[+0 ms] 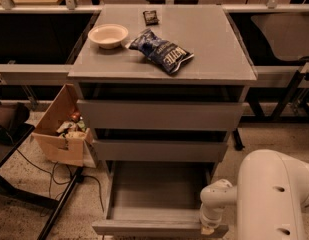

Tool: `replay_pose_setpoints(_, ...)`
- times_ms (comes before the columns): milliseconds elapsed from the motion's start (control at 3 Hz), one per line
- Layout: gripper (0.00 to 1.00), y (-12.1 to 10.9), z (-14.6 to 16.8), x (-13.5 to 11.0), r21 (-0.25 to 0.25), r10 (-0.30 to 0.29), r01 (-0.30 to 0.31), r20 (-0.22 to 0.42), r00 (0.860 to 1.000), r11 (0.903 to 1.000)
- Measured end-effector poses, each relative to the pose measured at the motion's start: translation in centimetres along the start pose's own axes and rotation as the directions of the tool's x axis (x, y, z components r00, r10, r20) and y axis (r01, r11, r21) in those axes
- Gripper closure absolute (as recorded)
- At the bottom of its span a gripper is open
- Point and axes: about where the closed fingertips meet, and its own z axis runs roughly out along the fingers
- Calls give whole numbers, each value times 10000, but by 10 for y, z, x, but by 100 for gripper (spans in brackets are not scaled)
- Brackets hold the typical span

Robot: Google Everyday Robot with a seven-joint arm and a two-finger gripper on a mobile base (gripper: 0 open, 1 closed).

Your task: Open bottom drawer

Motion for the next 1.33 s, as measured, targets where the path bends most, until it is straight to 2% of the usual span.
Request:
replay_pose_setpoints(333, 100, 6, -5, -4, 94, 300, -303, 303, 9991, 9995)
replay_pose_setpoints(1333, 100, 39, -2, -7, -310, 962, -942, 726, 9927, 9951)
